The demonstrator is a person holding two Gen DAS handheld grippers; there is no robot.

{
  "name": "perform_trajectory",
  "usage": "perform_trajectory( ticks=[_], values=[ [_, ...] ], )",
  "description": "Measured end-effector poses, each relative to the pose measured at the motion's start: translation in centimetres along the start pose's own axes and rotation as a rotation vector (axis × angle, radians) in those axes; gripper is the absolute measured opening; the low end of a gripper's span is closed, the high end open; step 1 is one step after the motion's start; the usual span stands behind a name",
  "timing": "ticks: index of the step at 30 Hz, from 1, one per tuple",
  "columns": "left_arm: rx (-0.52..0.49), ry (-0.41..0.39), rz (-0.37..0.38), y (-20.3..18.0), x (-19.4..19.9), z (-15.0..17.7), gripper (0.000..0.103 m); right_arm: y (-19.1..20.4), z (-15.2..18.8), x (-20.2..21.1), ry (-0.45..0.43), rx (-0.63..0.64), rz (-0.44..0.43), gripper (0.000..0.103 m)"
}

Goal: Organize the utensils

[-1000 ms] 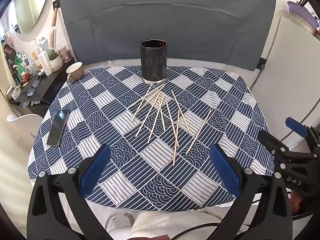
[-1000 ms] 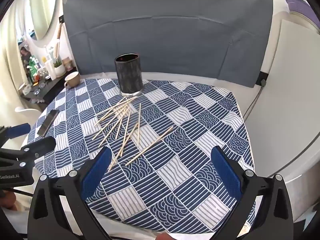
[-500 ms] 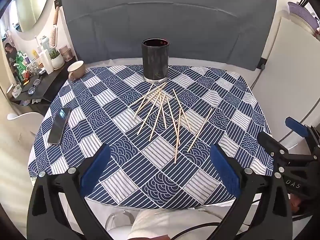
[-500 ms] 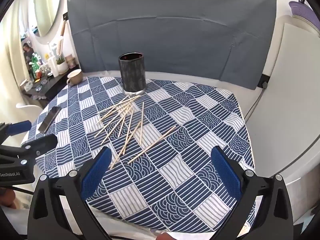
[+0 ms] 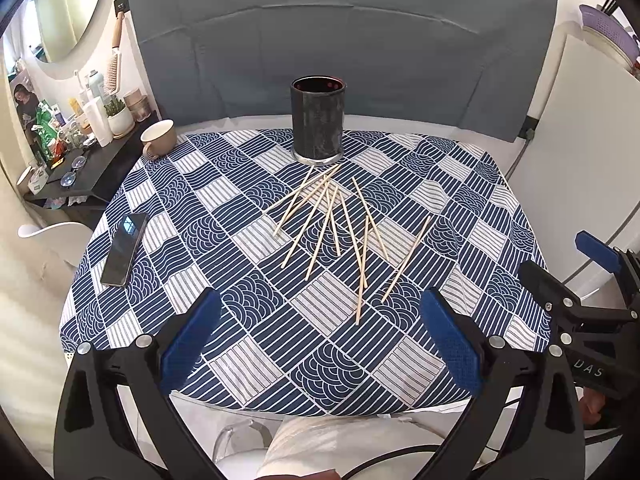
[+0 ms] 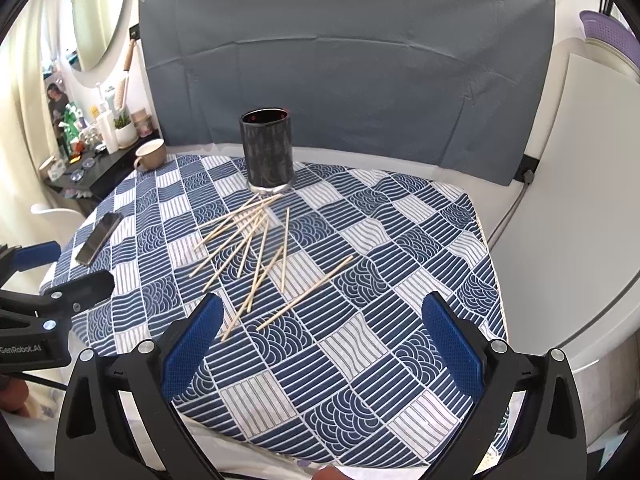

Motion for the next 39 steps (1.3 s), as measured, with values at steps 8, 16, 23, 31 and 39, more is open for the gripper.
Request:
perform_trajectory(
  ticks=[8, 16, 23, 31, 39],
  values=[
    [0.006, 0.001, -0.002, 0.0, 0.1, 0.0, 0.097, 0.1, 0.1, -0.1, 0.001, 0.011, -0.004, 0.095],
    [0.009, 0.002, -0.002, -0.1, 0.0, 0.0, 0.097, -0.1, 0.1, -0.2, 0.005, 0.017, 0.003, 0.095],
    [0.012, 0.008, -0.002, -0.7, -0.1, 0.1, 0.097, -0.2, 0.2, -0.4, 0.010, 0.027, 0.002, 0.095],
    [0.016, 0.024, -0.004, -0.5, -0.5, 0.0, 0.097, -0.1, 0.1, -1.0, 0.020, 0.027, -0.004, 0.095],
    [0.028, 0.053, -0.006, 0.1, -1.5, -0.3, 0.097, 0.3, -0.2, -2.6, 0.059, 0.030, -0.015, 0.095]
  ],
)
Point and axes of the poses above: each gripper's, at about its wrist camera, not at the fingertips, and x roughly against the way its jaws point, y to its left, z to its underside, the point moved 6 cm from there along -x, roughly the way its jaws point, and after that the axes turned 6 degrees about -x, right-handed, at the moved point
